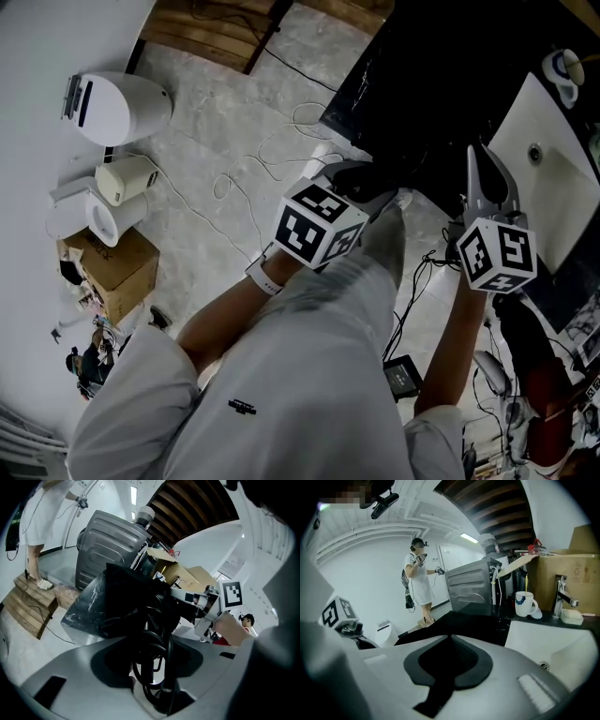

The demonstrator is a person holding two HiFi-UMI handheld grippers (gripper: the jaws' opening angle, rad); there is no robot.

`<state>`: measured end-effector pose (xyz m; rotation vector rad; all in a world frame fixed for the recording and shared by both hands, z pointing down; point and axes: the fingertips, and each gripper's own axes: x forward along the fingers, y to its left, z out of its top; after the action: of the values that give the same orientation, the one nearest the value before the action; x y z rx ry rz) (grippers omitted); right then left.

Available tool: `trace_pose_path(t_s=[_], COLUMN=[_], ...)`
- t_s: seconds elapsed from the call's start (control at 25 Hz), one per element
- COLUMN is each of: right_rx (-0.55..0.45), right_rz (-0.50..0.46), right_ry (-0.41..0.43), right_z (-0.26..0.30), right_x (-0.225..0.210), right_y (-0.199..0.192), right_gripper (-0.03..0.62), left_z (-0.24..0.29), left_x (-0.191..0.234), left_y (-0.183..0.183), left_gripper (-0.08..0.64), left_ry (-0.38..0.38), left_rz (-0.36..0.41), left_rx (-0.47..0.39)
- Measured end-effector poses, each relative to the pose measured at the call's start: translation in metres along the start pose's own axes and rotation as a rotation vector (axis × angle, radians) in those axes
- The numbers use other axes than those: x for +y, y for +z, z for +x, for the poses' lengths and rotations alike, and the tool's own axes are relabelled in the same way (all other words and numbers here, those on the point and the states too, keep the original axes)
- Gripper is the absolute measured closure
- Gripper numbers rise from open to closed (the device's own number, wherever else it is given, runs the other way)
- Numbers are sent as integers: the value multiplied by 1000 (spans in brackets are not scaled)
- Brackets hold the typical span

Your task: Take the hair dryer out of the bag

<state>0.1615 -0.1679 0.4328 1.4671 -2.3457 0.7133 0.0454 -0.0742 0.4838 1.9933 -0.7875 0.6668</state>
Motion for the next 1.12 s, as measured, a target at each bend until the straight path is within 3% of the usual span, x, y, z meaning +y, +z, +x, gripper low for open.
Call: trace_pose_path(t_s=[0.24, 0.8, 1.12], right_rx=[3, 87, 207], right_rz=[-25, -50, 14], right_ry=[-46, -39, 97], right_z=[0, -6, -19], right_x=[-7, -9, 3], right_y=[4, -4, -12], right_gripper=[563, 558, 528], left_z=[-15, -49, -66], left_x=[-1, -24, -48], left_y=[-16, -54, -76], left_gripper=[368, 371, 373], left_ry=[-73, -187, -236], left_rz=[16, 126, 154], left_rx=[7, 82, 117])
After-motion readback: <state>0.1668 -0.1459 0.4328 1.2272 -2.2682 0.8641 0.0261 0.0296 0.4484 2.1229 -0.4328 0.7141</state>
